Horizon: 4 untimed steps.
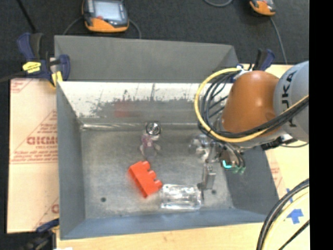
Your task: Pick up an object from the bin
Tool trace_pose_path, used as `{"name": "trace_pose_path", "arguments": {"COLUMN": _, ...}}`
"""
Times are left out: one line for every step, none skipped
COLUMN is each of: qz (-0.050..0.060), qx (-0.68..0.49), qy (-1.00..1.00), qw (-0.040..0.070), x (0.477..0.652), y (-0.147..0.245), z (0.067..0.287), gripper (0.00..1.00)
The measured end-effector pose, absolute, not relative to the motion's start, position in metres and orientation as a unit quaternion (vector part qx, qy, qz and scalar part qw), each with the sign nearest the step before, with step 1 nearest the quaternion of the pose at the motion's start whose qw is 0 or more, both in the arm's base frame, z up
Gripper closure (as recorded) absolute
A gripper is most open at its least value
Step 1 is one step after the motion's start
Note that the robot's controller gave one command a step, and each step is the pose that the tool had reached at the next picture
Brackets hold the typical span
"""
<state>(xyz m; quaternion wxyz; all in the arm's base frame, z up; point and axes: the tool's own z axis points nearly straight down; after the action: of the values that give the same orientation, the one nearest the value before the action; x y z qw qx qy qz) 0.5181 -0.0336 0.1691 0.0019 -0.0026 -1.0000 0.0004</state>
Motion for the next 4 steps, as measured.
{"name": "trace_pose_path", "arguments": {"qz": 0.002, "qx": 0.059, "qy": -0.998, "qw": -0.003, "x": 0.481, "y": -0.015, "z": 0.074, "gripper": 0.0}}
{"name": "trace_pose_path", "arguments": {"qz": 0.0, "qx": 0.064, "qy": -0.998, "qw": -0.004, "x": 0.474, "y": 0.004, "z": 0.102, "gripper": 0.0}}
{"name": "trace_pose_path", "arguments": {"qz": 0.0, "qx": -0.054, "qy": -0.999, "qw": -0.003, "x": 0.481, "y": 0.006, "z": 0.101, "gripper": 0.0}}
{"name": "trace_pose_path", "arguments": {"qz": -0.001, "qx": 0.018, "qy": -1.0, "qw": 0.002, "x": 0.48, "y": 0.005, "z": 0.075, "gripper": 0.0}}
